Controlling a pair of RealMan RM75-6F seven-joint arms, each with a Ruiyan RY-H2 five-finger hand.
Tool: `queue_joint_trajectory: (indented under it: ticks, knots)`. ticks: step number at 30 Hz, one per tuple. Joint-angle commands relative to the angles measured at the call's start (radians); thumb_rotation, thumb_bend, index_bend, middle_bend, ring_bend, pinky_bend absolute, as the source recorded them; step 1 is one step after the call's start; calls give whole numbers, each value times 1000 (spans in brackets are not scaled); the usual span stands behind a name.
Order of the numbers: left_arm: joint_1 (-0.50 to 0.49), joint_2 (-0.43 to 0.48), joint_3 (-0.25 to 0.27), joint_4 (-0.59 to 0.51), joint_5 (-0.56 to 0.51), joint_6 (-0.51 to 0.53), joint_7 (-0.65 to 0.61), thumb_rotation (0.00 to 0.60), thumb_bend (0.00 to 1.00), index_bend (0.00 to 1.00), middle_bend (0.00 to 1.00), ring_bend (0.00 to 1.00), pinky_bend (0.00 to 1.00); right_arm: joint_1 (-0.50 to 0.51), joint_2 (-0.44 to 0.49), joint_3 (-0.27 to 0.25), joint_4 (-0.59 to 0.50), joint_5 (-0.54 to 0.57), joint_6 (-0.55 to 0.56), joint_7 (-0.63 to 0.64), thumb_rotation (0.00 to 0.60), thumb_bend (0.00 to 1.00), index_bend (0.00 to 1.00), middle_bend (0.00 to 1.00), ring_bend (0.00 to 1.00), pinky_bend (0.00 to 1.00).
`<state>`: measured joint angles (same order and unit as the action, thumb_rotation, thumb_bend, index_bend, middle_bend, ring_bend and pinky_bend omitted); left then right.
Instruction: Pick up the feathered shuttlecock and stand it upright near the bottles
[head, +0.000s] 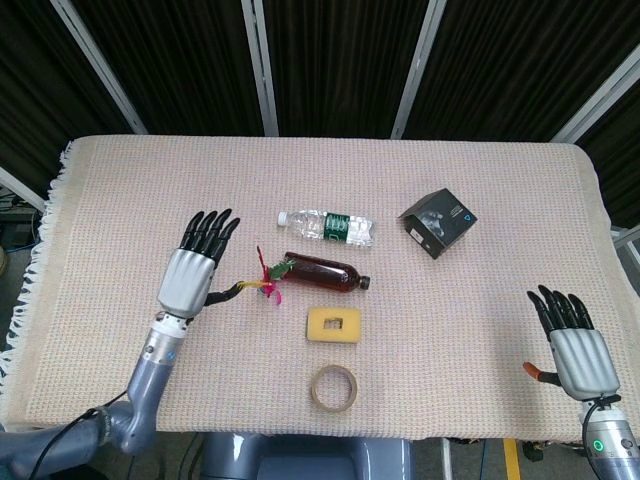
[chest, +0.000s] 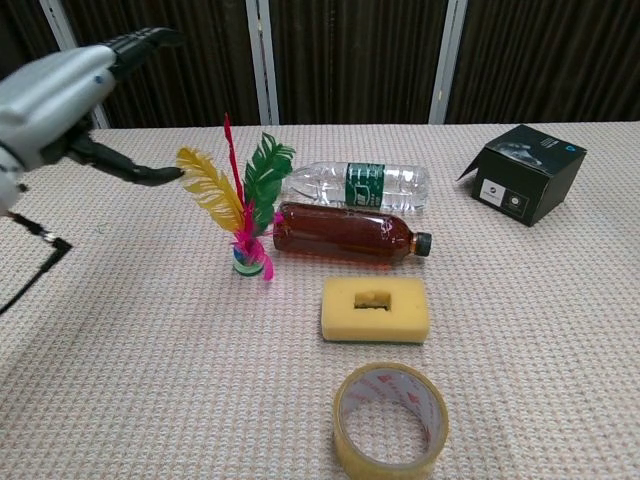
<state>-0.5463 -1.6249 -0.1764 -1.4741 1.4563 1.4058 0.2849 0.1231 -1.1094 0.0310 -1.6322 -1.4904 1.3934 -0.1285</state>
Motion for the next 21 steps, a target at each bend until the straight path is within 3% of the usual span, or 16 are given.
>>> queue_joint_trajectory:
  ticks: [1,7,12,21]
  knots:
    - [176,281,124,-259,-12,84,24,561,152,0,0,0,0,-10,4,-5,-6,-13,16,3,600,69,0,0,0,0]
    - [305,406,185,-304,-10,197,-9,561,153,0,0,0,0,-20,3,-10,-12,-32,39,-8,600,70,0,0,0,0]
    - [440,412,227,-270,-38,318,11,561,154,0,0,0,0,-29,-9,-4,-18,-22,56,-47,600,70,0,0,0,0]
    - [466,455,236,-295,-142,193,31,561,170,0,0,0,0,-32,-25,-8,-29,-29,59,-98,600,70,0,0,0,0]
